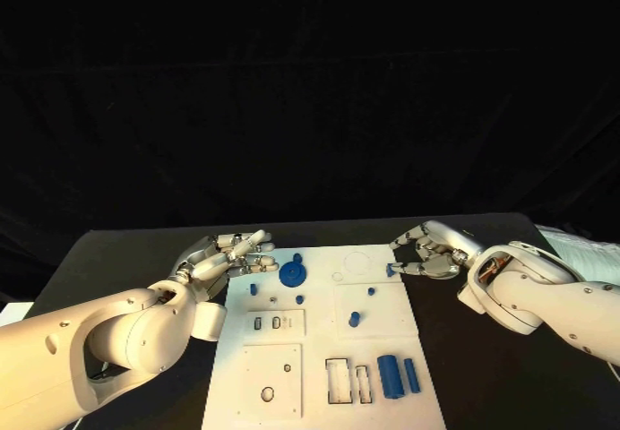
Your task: Assemble the parts on the task board
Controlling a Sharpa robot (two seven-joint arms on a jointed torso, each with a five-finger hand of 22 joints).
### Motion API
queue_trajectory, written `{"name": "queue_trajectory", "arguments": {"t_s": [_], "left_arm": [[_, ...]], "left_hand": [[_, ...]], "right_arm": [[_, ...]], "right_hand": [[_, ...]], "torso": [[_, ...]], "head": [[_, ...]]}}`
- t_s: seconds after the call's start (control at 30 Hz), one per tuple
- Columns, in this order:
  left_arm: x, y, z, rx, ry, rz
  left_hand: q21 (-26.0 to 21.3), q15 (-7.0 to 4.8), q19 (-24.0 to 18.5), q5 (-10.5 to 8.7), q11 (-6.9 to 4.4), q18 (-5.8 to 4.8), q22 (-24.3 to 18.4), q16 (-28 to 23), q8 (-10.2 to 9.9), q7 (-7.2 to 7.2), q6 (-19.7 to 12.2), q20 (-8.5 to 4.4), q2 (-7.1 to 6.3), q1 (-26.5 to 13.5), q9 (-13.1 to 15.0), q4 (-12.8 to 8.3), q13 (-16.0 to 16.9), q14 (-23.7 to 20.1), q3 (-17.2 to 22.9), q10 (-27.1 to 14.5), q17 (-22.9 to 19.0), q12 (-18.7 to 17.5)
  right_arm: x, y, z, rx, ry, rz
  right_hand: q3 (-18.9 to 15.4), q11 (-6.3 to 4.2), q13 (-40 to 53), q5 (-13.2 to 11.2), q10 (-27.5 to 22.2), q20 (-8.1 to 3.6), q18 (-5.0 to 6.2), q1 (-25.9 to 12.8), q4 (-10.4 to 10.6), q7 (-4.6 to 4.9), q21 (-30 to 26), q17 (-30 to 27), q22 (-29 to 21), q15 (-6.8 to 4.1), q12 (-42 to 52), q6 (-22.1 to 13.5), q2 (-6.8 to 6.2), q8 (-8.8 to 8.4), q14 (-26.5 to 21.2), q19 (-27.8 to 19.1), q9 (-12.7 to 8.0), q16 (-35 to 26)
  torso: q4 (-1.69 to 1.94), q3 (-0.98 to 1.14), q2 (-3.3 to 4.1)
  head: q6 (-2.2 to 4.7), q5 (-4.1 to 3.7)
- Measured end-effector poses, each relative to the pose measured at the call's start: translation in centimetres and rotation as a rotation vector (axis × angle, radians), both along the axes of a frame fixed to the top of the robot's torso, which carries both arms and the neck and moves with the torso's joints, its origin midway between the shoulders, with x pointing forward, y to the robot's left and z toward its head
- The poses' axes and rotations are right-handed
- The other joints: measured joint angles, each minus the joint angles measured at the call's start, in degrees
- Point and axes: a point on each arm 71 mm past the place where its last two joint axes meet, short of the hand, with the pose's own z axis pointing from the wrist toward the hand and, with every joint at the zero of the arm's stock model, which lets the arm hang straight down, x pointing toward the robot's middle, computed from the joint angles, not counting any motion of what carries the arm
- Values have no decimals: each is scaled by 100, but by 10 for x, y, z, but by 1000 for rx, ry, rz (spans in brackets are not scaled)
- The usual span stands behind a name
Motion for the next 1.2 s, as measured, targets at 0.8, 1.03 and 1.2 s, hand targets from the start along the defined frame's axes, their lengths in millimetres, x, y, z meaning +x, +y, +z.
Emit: {"name": "queue_trajectory", "arguments": {"t_s": [0.8, 1.03, 1.2], "left_arm": [[2, 1, -2, 1, 1, 1], [2, 1, -2, 1, 2, 2], [2, 1, -2, 1, 2, 1]], "left_hand": [[0, 0, 0, 0, 0, 0, 1, 0, 0, 0, 0, 0, 0, 0, 0, 0, 0, 0, 0, 0, -1, 0], [0, 0, 0, 0, 0, 0, -5, 0, -22, 0, 0, 0, 0, 0, 0, 0, 0, 0, 0, 0, 6, 0], [1, 0, 0, 0, 0, 0, -5, 0, -21, 0, 0, 0, 0, 0, 0, 0, 0, 0, 0, 0, 6, 0]], "right_arm": [[12, 6, -27, -12, 59, 0], [12, 9, -29, -25, 64, 7], [13, 10, -29, -32, 66, 10]], "right_hand": [[47, 0, 1, 0, 0, 0, 0, 135, -111, -19, 0, -2, -1, 0, 1, 106, 136, 0, 0, 0, 14, 23], [81, 0, 2, -32, -1, 0, 0, 158, -145, -27, 0, -2, -1, 0, 1, 215, 158, 29, 0, 0, 29, 23], [125, -43, 3, -160, 1, 0, 0, 205, -189, -63, 2, -2, -1, -8, 30, 377, 234, 83, 8, 0, 48, 23]], "torso": [[6, -19, -3], [6, -19, -9], [6, -19, -9]], "head": [[-80, 63], [-92, 61], [-100, 61]]}}
